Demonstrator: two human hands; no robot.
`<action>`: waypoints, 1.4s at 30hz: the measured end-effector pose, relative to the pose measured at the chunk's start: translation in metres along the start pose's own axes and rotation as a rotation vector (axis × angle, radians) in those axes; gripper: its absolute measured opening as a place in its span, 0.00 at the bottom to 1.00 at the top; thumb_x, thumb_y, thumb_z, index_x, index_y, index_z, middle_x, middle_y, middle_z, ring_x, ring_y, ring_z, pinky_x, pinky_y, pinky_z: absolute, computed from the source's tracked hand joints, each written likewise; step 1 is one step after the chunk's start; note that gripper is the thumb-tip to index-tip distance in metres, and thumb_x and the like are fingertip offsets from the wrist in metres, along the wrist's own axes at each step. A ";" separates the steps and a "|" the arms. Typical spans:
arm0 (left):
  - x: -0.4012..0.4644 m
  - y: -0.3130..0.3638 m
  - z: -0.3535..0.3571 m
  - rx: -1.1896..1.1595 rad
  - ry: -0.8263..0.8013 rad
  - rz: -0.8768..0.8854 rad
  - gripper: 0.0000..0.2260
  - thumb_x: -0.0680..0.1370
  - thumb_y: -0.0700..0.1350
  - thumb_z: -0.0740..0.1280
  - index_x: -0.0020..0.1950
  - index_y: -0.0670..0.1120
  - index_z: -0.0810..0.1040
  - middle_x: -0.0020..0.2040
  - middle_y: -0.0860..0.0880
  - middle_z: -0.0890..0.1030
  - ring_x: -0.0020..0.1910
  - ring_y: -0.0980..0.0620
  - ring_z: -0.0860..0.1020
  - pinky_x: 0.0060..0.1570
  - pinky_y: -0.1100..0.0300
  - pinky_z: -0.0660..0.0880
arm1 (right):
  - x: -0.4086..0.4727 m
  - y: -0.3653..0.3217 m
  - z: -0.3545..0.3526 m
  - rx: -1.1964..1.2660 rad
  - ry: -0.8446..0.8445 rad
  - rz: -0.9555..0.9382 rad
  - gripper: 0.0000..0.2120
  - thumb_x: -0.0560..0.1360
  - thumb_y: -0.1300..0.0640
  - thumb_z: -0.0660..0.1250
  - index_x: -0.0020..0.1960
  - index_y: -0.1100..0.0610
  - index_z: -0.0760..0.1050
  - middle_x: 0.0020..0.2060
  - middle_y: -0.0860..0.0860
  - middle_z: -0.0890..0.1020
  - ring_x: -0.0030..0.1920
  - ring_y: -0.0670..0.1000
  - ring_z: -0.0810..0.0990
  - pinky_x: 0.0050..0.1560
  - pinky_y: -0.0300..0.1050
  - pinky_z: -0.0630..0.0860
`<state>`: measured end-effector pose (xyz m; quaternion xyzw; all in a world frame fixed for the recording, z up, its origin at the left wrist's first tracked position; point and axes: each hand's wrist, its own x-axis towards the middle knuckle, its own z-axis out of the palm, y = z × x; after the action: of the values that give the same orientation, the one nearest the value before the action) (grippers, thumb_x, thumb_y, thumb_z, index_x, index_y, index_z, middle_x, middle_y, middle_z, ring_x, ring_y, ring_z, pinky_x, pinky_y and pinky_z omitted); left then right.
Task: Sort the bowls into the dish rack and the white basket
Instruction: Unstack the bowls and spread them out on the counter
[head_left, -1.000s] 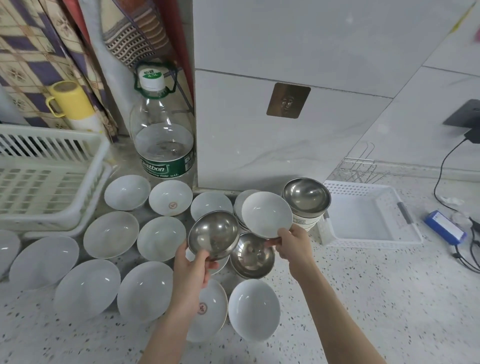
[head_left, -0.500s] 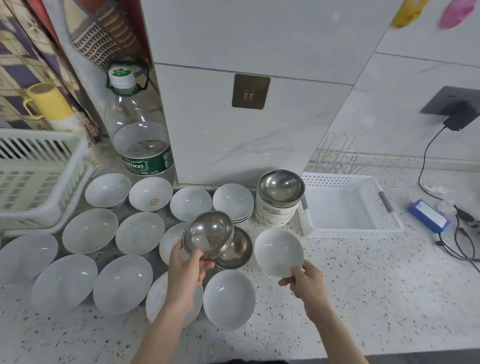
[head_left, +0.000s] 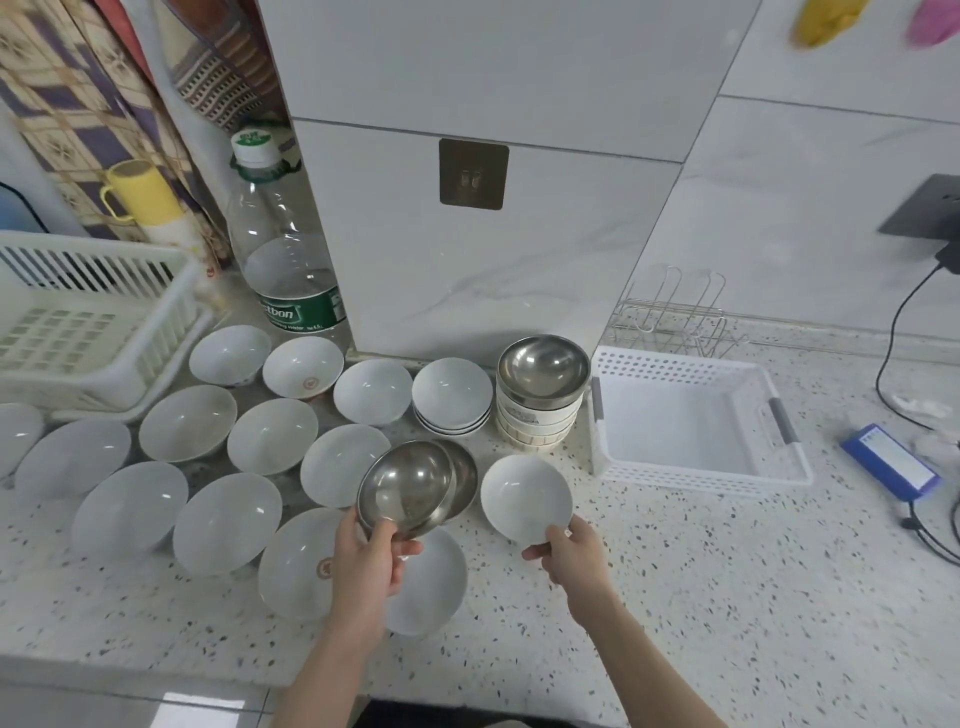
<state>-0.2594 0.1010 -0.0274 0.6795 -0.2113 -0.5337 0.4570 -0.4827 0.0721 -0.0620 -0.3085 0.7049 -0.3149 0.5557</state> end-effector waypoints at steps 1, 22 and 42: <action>-0.001 -0.002 0.000 0.001 0.004 0.003 0.13 0.80 0.38 0.61 0.64 0.47 0.72 0.36 0.39 0.83 0.18 0.58 0.65 0.17 0.68 0.59 | 0.001 0.000 0.000 -0.001 -0.012 0.001 0.16 0.76 0.65 0.56 0.60 0.55 0.72 0.29 0.58 0.84 0.21 0.44 0.68 0.24 0.39 0.64; -0.028 -0.017 0.010 0.075 -0.001 0.069 0.18 0.79 0.41 0.65 0.66 0.56 0.70 0.33 0.44 0.84 0.21 0.60 0.72 0.19 0.67 0.64 | 0.017 0.003 -0.010 0.044 -0.160 0.038 0.13 0.81 0.49 0.58 0.61 0.55 0.71 0.35 0.53 0.86 0.21 0.45 0.67 0.22 0.36 0.61; -0.063 -0.049 0.044 0.519 -0.387 0.089 0.30 0.80 0.48 0.66 0.77 0.60 0.55 0.38 0.50 0.86 0.31 0.63 0.81 0.29 0.66 0.73 | -0.041 0.028 -0.063 -0.097 -0.310 -0.176 0.15 0.77 0.61 0.64 0.31 0.54 0.76 0.26 0.46 0.76 0.26 0.46 0.63 0.28 0.39 0.60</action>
<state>-0.3312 0.1567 -0.0358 0.6493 -0.4529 -0.5608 0.2426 -0.5384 0.1280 -0.0480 -0.4401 0.5954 -0.2765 0.6127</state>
